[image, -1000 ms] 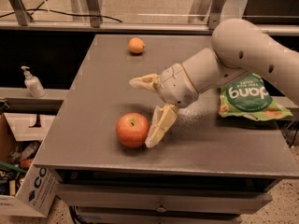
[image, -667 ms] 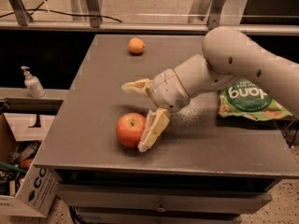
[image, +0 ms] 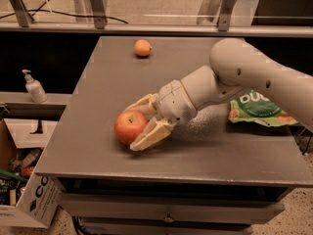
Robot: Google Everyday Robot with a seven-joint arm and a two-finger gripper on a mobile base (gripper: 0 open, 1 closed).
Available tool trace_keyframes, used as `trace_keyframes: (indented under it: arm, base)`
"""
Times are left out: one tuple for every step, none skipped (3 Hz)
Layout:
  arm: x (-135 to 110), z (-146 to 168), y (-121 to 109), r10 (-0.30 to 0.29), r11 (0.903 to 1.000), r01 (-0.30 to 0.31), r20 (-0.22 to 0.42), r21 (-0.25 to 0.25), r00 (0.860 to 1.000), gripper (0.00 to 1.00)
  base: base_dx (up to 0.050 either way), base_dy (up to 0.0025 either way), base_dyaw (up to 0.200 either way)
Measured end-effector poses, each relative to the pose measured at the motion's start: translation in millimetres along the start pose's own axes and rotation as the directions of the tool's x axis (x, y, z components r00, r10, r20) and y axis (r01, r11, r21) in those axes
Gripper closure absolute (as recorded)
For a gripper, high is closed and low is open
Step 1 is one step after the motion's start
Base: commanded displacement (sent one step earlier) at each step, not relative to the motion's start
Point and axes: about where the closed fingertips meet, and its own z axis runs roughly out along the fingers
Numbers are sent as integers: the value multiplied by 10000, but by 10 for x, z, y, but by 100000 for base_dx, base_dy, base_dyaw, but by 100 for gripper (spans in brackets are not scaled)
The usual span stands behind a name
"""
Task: Pick apple
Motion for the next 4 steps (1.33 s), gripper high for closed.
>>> trace_keyframes:
  arm:
    - [14,-46,6,109,9998,-110,14,136,9999,64]
    - [-172,-232,-73,165,9981,-175,174,587,9997,87]
    - [-508,-473,-306,11,9931,-59,409,1170,9992,100]
    - [-765,-669,-538,-5,9858,-94,592,1675,9982,100]
  base:
    - [0,0,0]
    - [0,0,0]
    - [0,0,0]
    - [0,0,0]
